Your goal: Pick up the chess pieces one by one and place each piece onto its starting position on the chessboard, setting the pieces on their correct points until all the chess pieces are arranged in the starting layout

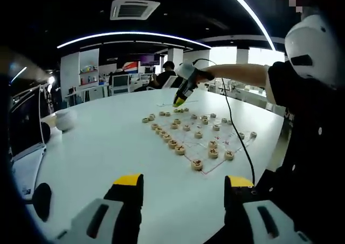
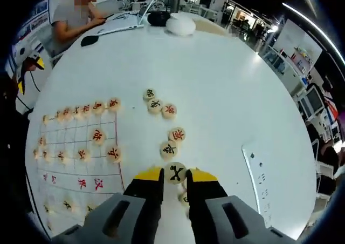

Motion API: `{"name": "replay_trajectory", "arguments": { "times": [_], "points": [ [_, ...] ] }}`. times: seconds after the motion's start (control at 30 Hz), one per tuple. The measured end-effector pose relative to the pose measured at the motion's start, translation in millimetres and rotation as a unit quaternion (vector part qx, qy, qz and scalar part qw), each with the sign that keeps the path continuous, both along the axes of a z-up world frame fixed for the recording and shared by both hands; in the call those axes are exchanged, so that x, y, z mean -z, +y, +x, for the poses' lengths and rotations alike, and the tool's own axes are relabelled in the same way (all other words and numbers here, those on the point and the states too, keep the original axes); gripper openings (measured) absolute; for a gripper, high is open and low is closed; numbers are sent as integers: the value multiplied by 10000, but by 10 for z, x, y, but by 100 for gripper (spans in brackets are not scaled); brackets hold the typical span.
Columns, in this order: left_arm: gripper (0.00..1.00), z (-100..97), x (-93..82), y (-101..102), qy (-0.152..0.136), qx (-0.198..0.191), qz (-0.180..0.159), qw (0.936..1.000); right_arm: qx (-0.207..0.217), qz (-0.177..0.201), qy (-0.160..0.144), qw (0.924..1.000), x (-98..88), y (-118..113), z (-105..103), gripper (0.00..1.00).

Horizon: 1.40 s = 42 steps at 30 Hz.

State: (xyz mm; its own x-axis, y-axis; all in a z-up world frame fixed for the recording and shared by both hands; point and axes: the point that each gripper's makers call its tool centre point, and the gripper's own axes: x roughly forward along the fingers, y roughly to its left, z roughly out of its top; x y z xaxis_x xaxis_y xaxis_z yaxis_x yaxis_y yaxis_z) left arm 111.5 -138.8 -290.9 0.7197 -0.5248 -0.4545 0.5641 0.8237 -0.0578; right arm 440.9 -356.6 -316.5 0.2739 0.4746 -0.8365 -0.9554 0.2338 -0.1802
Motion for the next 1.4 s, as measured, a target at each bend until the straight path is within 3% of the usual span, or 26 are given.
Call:
{"name": "replay_trajectory", "arguments": {
  "times": [0.27, 0.57, 0.77, 1.0, 1.2, 1.4],
  "points": [
    [61, 129, -66, -193, -134, 367, 18, 9992, 129, 428, -408, 9982, -458, -582, -698, 19],
    [61, 189, -112, -459, -217, 801, 37, 9965, 626, 703, -776, 9925, -734, -1322, -1398, 19],
    [61, 196, -98, -574, -201, 983, 56, 9949, 890, 781, -851, 9893, -697, -1655, -1921, 19],
    [61, 194, -82, -656, -171, 1121, 80, 9935, 1128, 828, -862, 9864, -556, -1813, -2380, 19],
    [61, 178, -91, -678, -170, 1151, 100, 9932, 1337, 950, -890, 9824, -508, -1854, -2533, 19],
    [61, 150, -78, -626, -159, 1070, 126, 9940, 1457, 1014, -720, 9815, -360, -1767, -2450, 19]
  ]
}}
